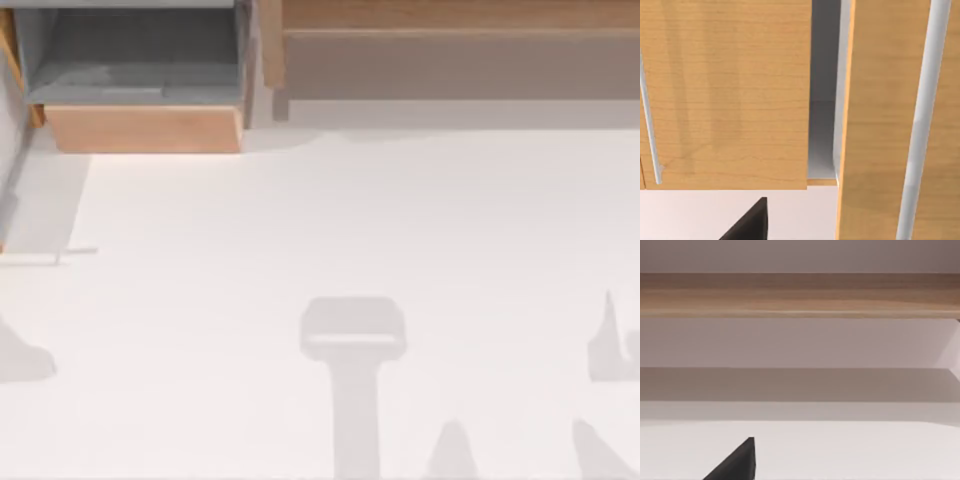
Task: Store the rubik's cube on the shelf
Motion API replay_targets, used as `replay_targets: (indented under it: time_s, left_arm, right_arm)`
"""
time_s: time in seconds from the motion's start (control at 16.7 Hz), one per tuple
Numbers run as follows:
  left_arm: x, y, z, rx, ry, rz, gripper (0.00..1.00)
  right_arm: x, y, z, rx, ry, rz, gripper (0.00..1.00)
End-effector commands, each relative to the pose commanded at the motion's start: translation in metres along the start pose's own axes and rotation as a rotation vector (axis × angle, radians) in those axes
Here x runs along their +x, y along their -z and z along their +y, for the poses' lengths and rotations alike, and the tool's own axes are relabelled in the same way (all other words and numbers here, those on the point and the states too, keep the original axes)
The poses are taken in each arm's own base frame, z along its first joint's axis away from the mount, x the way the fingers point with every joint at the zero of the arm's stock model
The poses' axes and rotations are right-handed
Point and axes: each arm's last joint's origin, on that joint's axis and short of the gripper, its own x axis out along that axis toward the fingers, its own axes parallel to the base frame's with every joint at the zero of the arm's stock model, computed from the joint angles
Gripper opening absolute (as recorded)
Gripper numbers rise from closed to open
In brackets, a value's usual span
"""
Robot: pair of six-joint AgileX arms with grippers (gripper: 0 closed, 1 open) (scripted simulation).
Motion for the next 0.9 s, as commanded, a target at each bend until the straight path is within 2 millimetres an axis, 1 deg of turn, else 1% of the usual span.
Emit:
replay_targets:
  time_s: [0.3,0.6,0.84,0.9]
  left_arm:
    - [-0.001,0.000,0.000,0.002,-0.002,0.000,1.00]
    - [-0.019,0.000,0.000,0.001,-0.001,-0.001,1.00]
    - [-0.018,-0.001,-0.001,-0.002,0.002,-0.004,1.00]
    - [-0.018,0.002,0.000,-0.005,0.001,0.006,1.00]
  right_arm:
    - [0.000,0.000,0.000,0.000,0.000,0.000,1.00]
    - [0.000,0.000,0.000,0.000,0.000,0.000,1.00]
    - [0.000,0.000,0.000,0.000,0.000,0.000,1.00]
    - [0.000,0.000,0.000,0.000,0.000,0.000,1.00]
